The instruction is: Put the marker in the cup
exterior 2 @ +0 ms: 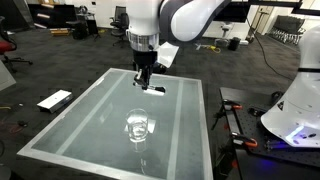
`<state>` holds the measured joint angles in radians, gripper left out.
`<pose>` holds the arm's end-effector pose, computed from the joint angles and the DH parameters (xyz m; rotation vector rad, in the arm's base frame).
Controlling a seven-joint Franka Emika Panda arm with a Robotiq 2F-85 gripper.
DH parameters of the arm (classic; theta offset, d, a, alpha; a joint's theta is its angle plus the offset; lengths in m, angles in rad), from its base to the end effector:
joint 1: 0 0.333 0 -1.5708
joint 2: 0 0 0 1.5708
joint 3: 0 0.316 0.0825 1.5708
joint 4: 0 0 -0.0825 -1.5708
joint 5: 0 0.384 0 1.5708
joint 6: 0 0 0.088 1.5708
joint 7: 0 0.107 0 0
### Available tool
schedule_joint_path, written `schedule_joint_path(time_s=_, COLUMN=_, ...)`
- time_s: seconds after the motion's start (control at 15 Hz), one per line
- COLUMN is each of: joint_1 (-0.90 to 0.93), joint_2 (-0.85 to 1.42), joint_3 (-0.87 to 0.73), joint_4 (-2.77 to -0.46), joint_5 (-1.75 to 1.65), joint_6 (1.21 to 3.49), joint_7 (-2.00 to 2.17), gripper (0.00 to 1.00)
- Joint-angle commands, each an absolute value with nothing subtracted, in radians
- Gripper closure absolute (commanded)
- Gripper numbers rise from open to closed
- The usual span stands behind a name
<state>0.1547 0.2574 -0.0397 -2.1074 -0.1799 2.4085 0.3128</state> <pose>0.5772 0.0660 0.2987 3.0171 -0.0981 0.1065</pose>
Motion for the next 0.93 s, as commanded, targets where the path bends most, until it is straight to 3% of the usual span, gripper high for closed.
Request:
schedule_joint_path(time_s=0.0, joint_1=0.104, joint_2=0.238, joint_3=-0.009, joint_4=-2.150, joint_5=-0.136, joint_6=2.535, joint_7=0.188, gripper=0.95)
schedule_joint_path(time_s=0.27, joint_1=0.023, joint_2=0.231, joint_3=0.061, joint_4=-2.193, joint_5=0.037, joint_6=2.677, joint_7=-0.103, gripper=0.95)
schedule_joint_path(time_s=0.87, joint_1=-0.433, joint_2=0.267, joint_3=0.587, joint_4=-2.166, joint_5=0.440, joint_6=2.726, joint_7=-0.831, gripper=0.95)
